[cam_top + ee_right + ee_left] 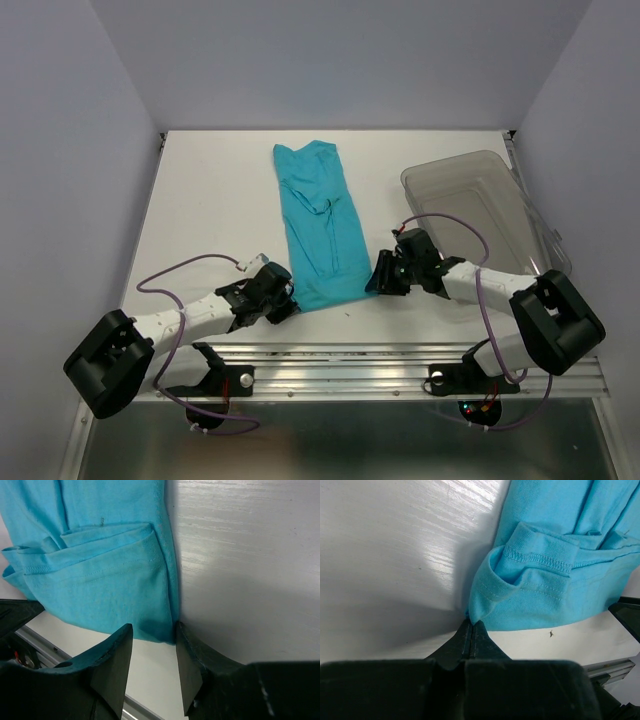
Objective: Roll the t-shirts
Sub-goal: Roll the T-shirt to the center of the board.
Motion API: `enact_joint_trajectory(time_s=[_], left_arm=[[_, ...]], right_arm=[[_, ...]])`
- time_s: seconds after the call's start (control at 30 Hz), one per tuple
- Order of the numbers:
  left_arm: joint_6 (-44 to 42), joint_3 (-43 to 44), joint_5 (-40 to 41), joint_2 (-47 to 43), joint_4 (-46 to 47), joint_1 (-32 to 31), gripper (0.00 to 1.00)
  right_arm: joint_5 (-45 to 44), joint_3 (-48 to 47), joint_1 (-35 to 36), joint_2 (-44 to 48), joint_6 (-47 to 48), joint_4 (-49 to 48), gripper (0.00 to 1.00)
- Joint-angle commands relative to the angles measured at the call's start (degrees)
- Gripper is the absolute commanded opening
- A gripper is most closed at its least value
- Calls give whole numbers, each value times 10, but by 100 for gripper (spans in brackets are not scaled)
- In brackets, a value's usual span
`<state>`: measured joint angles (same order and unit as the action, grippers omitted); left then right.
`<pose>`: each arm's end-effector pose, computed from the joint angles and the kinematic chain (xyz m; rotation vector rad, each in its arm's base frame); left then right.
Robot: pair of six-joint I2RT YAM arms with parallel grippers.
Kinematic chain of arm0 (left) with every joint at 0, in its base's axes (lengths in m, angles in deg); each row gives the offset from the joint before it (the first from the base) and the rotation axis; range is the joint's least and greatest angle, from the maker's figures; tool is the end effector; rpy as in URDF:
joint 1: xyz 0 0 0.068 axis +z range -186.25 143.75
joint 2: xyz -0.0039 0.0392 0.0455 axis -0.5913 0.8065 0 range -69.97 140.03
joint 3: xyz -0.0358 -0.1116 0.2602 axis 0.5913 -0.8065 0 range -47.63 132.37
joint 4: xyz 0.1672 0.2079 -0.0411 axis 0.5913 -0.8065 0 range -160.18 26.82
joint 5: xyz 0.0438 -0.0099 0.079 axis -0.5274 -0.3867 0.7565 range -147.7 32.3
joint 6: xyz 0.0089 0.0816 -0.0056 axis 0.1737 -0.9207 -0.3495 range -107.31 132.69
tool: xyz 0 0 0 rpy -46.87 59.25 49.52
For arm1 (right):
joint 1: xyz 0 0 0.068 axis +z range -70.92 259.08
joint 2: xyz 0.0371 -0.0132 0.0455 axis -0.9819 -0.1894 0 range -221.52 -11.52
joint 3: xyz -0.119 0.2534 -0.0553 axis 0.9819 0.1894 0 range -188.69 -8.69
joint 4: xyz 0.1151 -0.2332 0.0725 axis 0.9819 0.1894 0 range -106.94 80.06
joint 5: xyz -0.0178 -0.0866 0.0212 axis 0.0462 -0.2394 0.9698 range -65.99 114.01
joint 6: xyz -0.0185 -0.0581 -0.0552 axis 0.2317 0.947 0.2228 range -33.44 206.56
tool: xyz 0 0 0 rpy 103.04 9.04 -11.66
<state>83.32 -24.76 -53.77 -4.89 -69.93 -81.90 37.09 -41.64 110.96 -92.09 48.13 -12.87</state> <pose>0.1624 -0.1591 0.1287 -0.5948 2.5307 -0.7794 0.2286 0.1613 0.1267 0.0456 2.6189 0.7687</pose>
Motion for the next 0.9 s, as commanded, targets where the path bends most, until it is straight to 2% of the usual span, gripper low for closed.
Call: enact_joint_trajectory(time_s=[0.0, 0.17, 0.57, 0.87], left_arm=[[-2, 5, 6, 3, -4, -2, 0], [-1, 4, 6, -1, -3, -2, 0], [-1, 2, 6, -7, -3, -2, 0], [-3, 2, 7, -5, -3, -2, 0]], right_arm=[[-11, 25, -2, -5, 6, 23, 45], [-22, 25, -2, -2, 4, 24, 41], [-80, 21, -2, 31, 13, 65, 44], [-29, 26, -2, 9, 15, 31, 35]])
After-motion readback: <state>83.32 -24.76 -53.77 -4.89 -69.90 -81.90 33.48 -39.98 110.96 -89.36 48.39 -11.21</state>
